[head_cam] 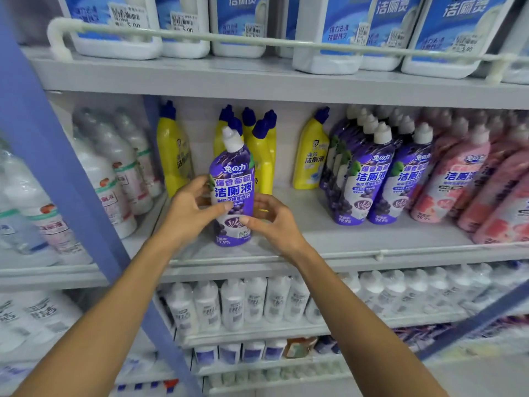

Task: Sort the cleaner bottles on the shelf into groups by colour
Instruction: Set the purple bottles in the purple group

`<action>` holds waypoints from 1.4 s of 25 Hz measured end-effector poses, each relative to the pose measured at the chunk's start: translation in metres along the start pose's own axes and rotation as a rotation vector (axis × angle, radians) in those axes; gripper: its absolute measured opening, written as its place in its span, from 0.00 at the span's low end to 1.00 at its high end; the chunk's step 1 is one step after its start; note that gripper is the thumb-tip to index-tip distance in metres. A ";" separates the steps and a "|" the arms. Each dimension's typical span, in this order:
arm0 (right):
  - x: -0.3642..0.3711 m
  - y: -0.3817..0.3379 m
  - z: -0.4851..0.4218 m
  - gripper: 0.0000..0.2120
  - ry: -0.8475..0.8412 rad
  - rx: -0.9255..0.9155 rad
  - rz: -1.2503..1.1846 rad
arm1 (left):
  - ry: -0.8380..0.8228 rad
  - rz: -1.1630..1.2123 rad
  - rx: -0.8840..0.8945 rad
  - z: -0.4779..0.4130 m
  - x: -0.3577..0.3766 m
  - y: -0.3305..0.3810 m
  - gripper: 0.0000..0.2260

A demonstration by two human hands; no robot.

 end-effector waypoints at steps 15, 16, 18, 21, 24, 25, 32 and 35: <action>-0.179 -0.009 0.054 0.20 0.244 -0.118 0.104 | -0.135 -0.004 0.008 -0.020 0.184 0.026 0.19; -0.202 -0.011 0.059 0.20 0.272 -0.139 0.126 | -0.131 -0.012 0.020 -0.023 0.208 0.030 0.18; -0.239 -0.013 0.066 0.20 0.310 -0.156 0.167 | -0.110 -0.016 0.023 -0.028 0.249 0.033 0.17; -0.273 -0.015 0.065 0.19 0.315 -0.161 0.188 | -0.042 0.003 0.007 -0.033 0.282 0.034 0.15; -0.279 -0.012 0.056 0.19 0.303 -0.172 0.204 | 0.002 -0.051 -0.007 -0.035 0.285 0.023 0.18; -0.278 -0.011 0.053 0.19 0.304 -0.181 0.215 | 0.016 -0.056 -0.020 -0.033 0.284 0.018 0.19; -0.279 -0.011 0.048 0.22 0.297 -0.204 0.257 | 0.055 -0.050 -0.076 -0.022 0.286 0.006 0.16; -0.278 -0.013 0.049 0.21 0.286 -0.186 0.269 | 0.036 -0.039 -0.118 -0.023 0.288 0.004 0.16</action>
Point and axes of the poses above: each hand's wrist, its own z-axis away from the middle knuckle, its own x-axis out of the palm, y = z × x, the point moved 5 cm from there along -z, towards the middle knuckle, and after that the axes turned 5 degrees about -x, right-handed, at the moved point
